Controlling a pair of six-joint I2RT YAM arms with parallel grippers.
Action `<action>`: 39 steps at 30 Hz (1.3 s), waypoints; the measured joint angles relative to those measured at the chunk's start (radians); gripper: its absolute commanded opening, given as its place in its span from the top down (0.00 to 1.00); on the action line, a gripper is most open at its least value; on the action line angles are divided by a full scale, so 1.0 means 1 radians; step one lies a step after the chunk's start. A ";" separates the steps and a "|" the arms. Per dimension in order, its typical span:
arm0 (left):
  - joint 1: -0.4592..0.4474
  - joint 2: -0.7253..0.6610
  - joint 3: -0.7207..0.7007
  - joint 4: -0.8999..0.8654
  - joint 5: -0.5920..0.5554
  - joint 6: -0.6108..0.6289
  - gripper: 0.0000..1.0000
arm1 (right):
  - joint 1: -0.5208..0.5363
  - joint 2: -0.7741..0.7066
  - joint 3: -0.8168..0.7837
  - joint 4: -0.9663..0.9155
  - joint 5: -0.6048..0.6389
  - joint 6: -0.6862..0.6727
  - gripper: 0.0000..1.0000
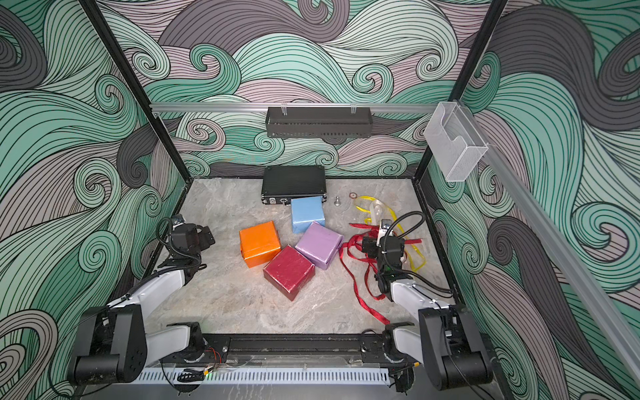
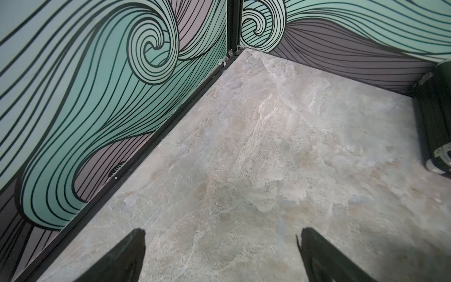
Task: Untie the ribbon bows on the gift boxes
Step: Reset both arms
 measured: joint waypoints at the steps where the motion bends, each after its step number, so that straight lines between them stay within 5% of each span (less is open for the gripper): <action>1: 0.000 0.013 -0.009 0.023 0.005 0.012 0.01 | -0.005 -0.005 -0.018 0.026 0.003 0.000 0.01; 10: 0.014 0.127 -0.037 0.189 0.137 0.098 0.02 | -0.031 0.080 -0.064 0.261 -0.044 -0.047 0.01; 16: 0.016 0.156 -0.057 0.320 0.270 0.133 0.01 | -0.040 0.305 -0.078 0.497 -0.085 -0.059 0.01; 24: -0.058 0.261 -0.167 0.546 0.313 0.235 0.01 | 0.021 0.396 -0.149 0.705 -0.108 -0.136 0.01; 39: -0.010 0.305 -0.010 0.425 0.312 0.211 0.02 | -0.084 0.355 0.117 0.323 -0.098 -0.053 0.01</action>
